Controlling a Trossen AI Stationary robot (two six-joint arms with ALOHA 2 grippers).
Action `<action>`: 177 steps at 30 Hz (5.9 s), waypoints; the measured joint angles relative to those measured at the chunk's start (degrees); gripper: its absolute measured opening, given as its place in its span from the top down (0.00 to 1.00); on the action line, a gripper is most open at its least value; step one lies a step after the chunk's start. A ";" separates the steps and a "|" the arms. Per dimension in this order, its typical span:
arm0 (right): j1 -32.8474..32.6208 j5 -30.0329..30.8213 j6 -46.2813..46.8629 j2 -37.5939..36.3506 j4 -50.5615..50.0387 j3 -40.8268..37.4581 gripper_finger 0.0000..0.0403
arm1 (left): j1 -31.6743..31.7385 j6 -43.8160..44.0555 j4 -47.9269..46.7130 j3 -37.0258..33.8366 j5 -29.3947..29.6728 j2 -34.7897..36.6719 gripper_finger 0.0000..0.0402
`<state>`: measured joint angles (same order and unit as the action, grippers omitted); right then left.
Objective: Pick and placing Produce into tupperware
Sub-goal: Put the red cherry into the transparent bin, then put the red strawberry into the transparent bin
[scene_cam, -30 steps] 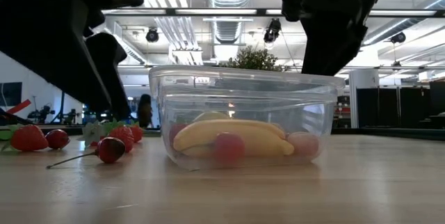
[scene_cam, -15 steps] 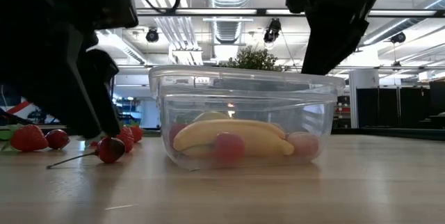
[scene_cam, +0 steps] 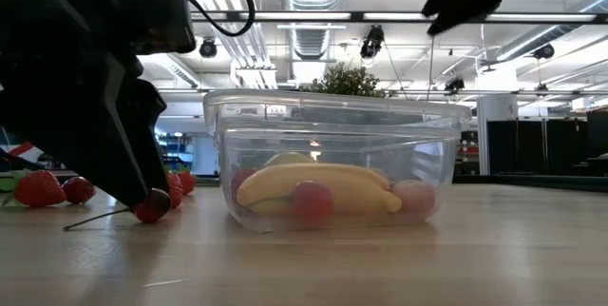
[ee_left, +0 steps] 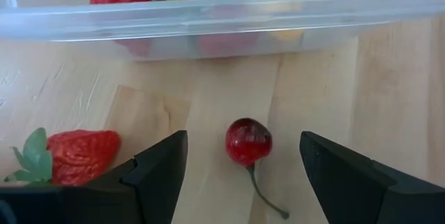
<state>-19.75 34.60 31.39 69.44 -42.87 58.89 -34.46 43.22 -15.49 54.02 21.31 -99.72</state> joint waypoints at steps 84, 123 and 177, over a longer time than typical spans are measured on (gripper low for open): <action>18.56 -33.06 -1.81 -51.29 55.15 -58.05 0.14 | 2.96 -0.04 -10.32 1.54 -10.21 3.72 0.81; 18.55 -33.04 -1.81 -51.29 55.19 -58.05 0.14 | 19.85 -25.47 -2.31 18.49 -18.16 -1.19 0.58; 18.55 -33.06 -1.81 -51.29 55.19 -58.05 0.13 | 17.58 -42.07 -12.02 -0.96 -15.11 3.54 0.36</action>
<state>-1.19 1.54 29.58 18.15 12.32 0.84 -16.88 1.15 -27.51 53.06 6.20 -96.18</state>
